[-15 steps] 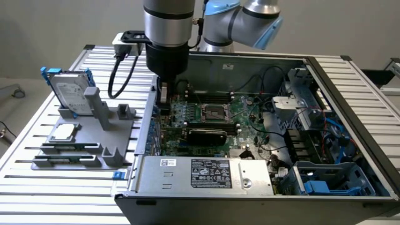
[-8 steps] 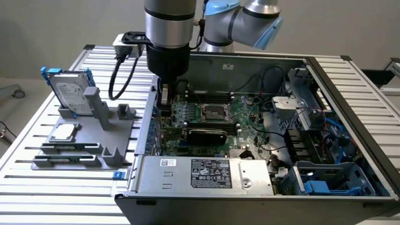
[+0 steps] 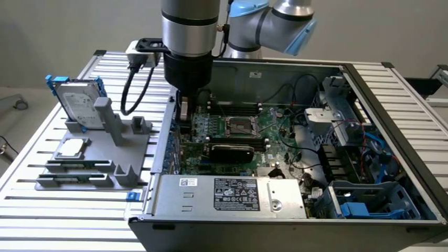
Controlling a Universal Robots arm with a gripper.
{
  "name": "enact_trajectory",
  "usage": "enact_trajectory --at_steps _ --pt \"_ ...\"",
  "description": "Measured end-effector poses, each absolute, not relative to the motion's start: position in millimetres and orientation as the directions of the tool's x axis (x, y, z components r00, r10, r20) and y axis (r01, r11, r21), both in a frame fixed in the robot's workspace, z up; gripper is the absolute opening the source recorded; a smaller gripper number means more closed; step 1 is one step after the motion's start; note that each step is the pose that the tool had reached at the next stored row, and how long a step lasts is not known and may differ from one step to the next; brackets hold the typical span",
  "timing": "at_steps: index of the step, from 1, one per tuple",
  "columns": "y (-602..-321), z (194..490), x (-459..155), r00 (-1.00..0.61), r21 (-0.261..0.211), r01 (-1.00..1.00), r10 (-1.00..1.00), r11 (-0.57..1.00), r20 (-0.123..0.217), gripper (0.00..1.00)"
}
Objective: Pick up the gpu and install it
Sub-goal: 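Press down on the gpu until it lock into place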
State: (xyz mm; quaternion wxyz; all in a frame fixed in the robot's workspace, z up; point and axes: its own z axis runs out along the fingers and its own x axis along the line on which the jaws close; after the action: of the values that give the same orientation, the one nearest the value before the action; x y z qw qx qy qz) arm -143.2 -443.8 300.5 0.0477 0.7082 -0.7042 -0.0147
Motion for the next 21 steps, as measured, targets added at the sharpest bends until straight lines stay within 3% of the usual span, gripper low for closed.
enact_trajectory --at_steps 21 --pt "-444.6 296.8 -145.7 0.008 0.088 -0.996 -0.998 -0.002 0.061 0.11"
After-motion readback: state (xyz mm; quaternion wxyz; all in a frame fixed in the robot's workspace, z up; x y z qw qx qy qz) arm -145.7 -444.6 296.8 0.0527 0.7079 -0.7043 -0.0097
